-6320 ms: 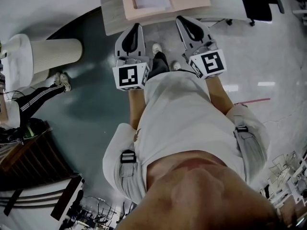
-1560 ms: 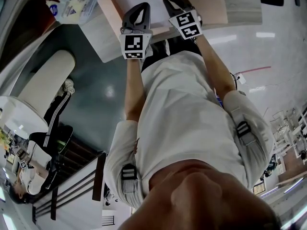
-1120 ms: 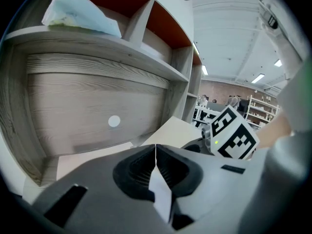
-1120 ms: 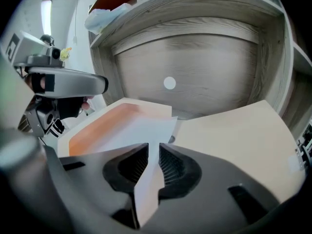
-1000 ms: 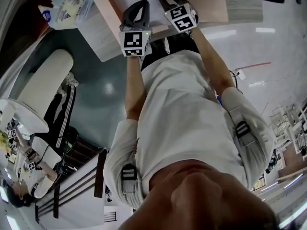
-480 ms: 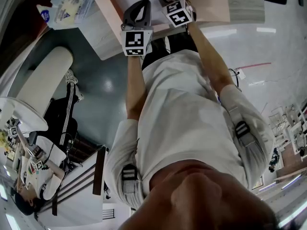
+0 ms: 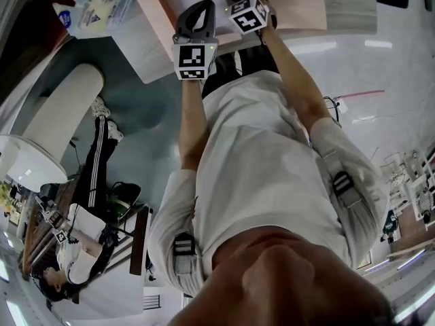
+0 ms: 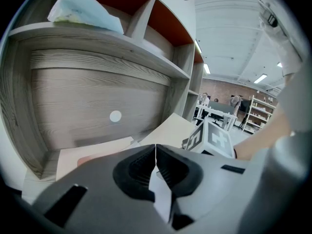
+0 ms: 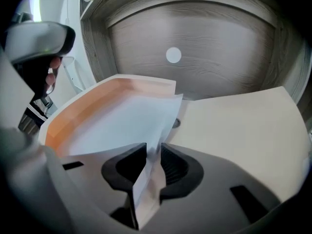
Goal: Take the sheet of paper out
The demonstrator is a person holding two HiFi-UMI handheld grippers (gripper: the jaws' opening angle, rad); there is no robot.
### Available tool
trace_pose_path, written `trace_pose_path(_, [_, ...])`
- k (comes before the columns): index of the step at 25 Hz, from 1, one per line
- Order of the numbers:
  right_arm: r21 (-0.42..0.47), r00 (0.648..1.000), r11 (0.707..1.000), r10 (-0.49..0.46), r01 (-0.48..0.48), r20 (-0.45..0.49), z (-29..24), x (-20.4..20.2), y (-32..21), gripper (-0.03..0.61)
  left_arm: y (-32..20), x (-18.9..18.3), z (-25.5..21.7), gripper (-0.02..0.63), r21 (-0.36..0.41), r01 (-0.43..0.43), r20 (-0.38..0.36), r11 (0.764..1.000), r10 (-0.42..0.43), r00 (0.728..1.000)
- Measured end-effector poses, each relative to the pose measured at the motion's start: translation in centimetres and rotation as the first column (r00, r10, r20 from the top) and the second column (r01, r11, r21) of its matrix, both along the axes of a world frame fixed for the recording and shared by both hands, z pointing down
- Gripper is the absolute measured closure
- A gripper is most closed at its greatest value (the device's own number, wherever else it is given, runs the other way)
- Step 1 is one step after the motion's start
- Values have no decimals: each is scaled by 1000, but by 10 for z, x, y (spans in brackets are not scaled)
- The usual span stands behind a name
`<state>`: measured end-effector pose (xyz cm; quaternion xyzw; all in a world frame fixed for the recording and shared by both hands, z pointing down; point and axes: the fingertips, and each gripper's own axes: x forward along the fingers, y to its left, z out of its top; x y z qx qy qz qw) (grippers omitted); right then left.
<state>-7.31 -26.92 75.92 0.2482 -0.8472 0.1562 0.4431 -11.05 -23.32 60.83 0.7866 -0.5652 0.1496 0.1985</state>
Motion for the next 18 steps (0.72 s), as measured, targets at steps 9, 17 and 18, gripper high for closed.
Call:
trace_pose_path(9, [27,1000,999,18,-18,-22,1,2,-5,544,3,-1,0,591,-2,3,-4,1000,-3,1000])
trace_pose_path(17, [6,998,998,64,-64,-6,-3,4,-6,557,3,1,-7,591,8,-2,3,1000,2,1000])
trace_pose_path(18, [7,998,998,65,-65,-7,-3,4,-6,557,3,1,-9,591,11,-2,2,1000,2,1000])
